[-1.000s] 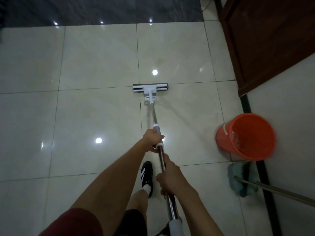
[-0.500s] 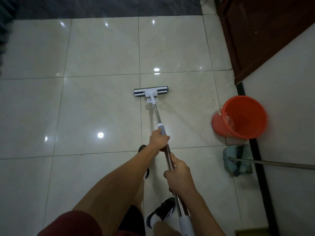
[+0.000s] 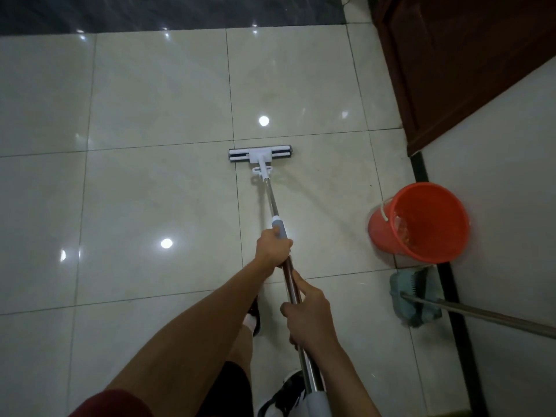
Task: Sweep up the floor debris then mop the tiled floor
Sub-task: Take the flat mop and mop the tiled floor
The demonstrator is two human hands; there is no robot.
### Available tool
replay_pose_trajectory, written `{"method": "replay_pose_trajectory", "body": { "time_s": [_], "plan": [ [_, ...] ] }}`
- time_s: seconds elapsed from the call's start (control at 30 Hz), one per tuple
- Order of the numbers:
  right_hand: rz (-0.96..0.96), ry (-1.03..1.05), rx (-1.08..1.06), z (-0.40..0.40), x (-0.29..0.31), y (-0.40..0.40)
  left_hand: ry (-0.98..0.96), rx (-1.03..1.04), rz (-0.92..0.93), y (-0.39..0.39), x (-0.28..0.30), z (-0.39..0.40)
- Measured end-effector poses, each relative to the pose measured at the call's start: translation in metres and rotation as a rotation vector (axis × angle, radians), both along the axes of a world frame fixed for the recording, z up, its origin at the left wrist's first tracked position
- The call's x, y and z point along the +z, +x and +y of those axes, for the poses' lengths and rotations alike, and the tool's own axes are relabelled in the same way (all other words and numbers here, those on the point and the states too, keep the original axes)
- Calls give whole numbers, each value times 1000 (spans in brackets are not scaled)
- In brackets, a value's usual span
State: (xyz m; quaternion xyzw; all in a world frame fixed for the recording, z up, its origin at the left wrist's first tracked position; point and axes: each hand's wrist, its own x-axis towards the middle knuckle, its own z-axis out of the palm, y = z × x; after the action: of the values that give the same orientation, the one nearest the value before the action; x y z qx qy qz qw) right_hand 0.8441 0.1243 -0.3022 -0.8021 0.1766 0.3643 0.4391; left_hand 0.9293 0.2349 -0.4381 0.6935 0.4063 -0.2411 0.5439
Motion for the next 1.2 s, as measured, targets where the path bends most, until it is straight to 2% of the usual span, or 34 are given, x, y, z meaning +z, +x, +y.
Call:
{"method": "replay_pose_trajectory", "body": {
  "time_s": [0.3, 0.83, 1.2],
  "plan": [
    [22, 49, -65, 86, -15, 152, 16, -117, -21, 166, 13, 86],
    [47, 71, 18, 116, -12, 397, -6, -70, 36, 400, 20, 124],
    [59, -40, 68, 173, -13, 543, -34, -56, 24, 538, 15, 180]
  ]
}}
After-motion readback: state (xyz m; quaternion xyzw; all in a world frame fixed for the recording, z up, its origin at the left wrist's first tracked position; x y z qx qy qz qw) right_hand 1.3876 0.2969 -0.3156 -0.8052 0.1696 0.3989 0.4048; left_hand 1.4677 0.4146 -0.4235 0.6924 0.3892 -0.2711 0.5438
